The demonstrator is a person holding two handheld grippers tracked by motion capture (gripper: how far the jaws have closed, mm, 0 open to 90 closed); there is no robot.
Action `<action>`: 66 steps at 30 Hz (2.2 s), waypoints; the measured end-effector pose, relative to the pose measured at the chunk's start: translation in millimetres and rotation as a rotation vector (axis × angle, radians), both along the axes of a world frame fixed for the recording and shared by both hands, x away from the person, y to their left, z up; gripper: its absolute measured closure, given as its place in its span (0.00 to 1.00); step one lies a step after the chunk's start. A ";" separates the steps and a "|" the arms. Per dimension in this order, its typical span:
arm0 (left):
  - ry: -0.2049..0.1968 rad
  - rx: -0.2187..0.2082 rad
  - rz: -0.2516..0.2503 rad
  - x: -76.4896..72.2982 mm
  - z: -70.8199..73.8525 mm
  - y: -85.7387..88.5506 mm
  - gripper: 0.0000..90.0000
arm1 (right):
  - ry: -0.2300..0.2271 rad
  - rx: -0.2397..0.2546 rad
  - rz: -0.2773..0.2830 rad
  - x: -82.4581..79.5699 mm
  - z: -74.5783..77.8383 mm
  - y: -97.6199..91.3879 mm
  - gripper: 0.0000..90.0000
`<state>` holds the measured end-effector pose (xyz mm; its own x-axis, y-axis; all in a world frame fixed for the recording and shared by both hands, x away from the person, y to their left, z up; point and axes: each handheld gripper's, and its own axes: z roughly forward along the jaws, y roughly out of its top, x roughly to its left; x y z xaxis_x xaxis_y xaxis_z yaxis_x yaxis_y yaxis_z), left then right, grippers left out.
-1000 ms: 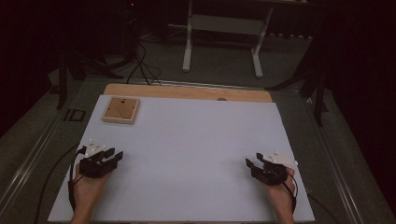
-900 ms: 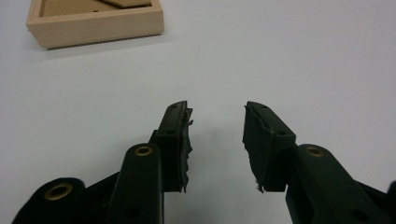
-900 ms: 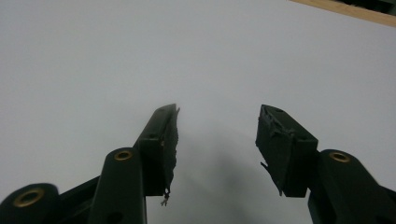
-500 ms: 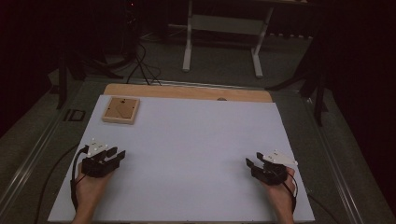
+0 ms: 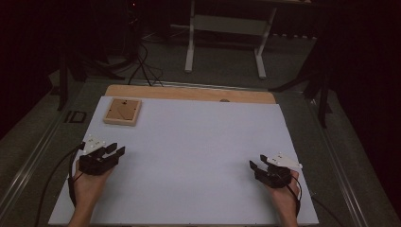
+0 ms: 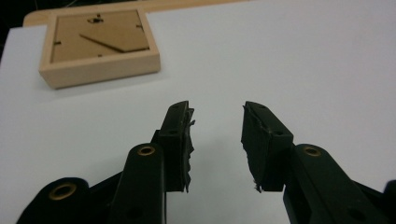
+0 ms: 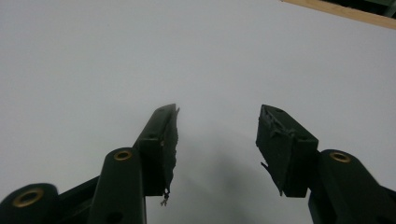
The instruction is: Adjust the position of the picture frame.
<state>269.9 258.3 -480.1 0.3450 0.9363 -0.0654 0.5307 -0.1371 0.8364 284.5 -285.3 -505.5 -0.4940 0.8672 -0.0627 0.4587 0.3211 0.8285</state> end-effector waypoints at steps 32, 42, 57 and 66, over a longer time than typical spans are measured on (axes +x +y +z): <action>-0.034 0.084 0.021 45.1 25.6 -0.4 0.67 | -0.004 0.004 -0.002 0.1 0.2 -0.4 0.51; -0.025 0.105 0.038 62.4 26.7 6.6 0.67 | 0.000 0.001 -0.004 0.5 -0.2 -0.1 0.51; 0.000 0.118 0.056 84.0 29.6 7.3 0.67 | -0.002 -0.003 -0.002 0.3 -0.2 0.4 0.50; 0.015 0.126 0.057 94.3 24.7 5.9 0.68 | -0.002 -0.006 -0.004 0.3 -0.1 0.3 0.50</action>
<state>364.2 264.2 -455.4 0.2904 0.9557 0.0486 0.5534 -0.2092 0.8063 284.8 -285.0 -505.7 -0.4904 0.8688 -0.0686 0.4585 0.3242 0.8275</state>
